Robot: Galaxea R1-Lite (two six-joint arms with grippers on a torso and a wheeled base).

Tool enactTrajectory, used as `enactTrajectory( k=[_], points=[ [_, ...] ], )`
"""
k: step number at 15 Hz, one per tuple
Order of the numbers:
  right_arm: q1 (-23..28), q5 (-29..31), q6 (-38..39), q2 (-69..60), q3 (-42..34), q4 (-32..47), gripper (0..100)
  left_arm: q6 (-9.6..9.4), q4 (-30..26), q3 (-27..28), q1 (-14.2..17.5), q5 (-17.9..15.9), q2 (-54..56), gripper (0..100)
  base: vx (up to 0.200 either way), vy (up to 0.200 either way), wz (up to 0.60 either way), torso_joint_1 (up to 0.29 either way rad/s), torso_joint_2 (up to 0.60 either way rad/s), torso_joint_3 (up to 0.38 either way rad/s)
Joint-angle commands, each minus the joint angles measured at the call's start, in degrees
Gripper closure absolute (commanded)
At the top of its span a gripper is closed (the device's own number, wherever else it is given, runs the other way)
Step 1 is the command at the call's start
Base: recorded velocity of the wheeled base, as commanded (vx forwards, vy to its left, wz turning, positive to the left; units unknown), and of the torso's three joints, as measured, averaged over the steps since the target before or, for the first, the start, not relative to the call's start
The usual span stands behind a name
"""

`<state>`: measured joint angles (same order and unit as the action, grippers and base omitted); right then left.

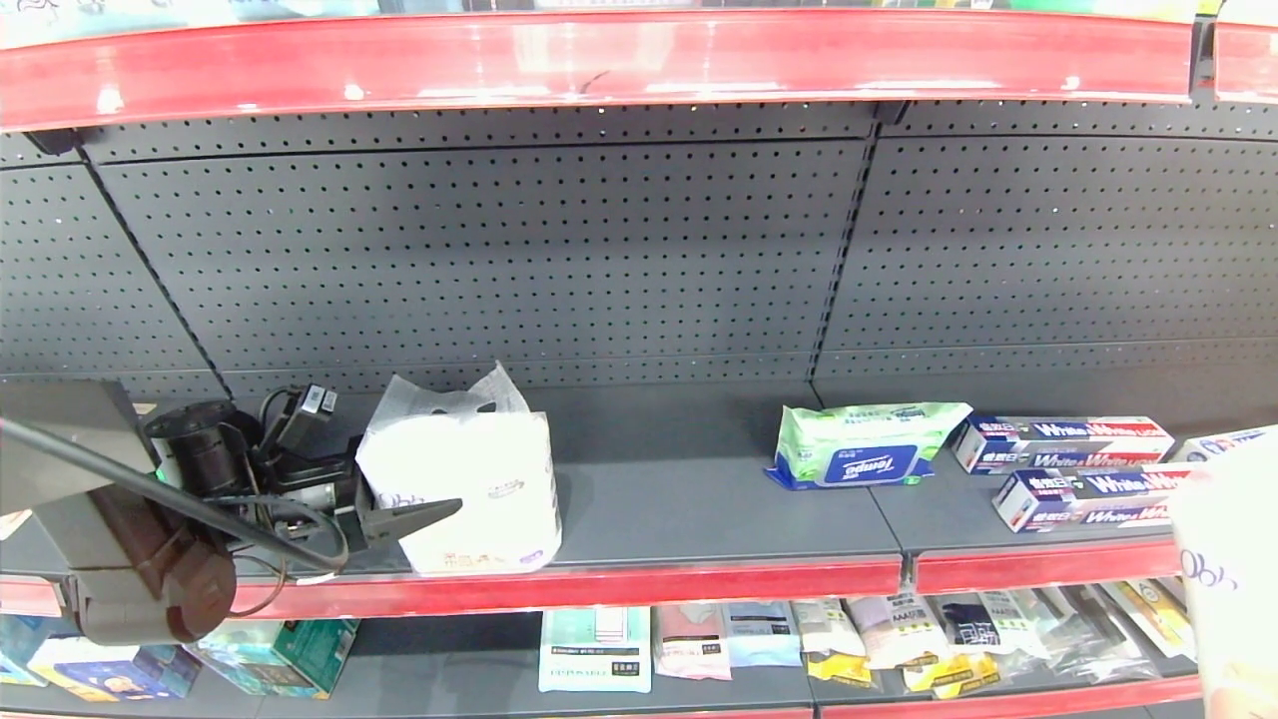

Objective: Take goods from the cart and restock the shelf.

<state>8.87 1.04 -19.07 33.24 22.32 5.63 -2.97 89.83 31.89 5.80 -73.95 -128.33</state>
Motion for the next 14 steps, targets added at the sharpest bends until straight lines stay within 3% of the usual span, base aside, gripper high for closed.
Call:
enactTrajectory(
  k=[1,3,14],
  points=[
    [0.00,0.02,-0.01,0.07,0.09,-0.01,100,-0.01,0.17,-0.16,0.17,1.53,2.21,0,0.000,0.000,0.00,0.000,0.00,0.000],
    [0.00,0.02,-0.01,0.07,0.18,-0.01,100,-0.01,0.17,-0.16,0.44,3.28,3.26,0,0.000,0.000,0.00,0.000,0.00,0.000],
    [-0.09,-0.16,-0.01,-0.37,0.27,-0.01,100,1.04,0.17,-2.97,2.20,3.64,11.35,0,0.000,0.000,0.00,0.000,0.00,0.000]
  ],
)
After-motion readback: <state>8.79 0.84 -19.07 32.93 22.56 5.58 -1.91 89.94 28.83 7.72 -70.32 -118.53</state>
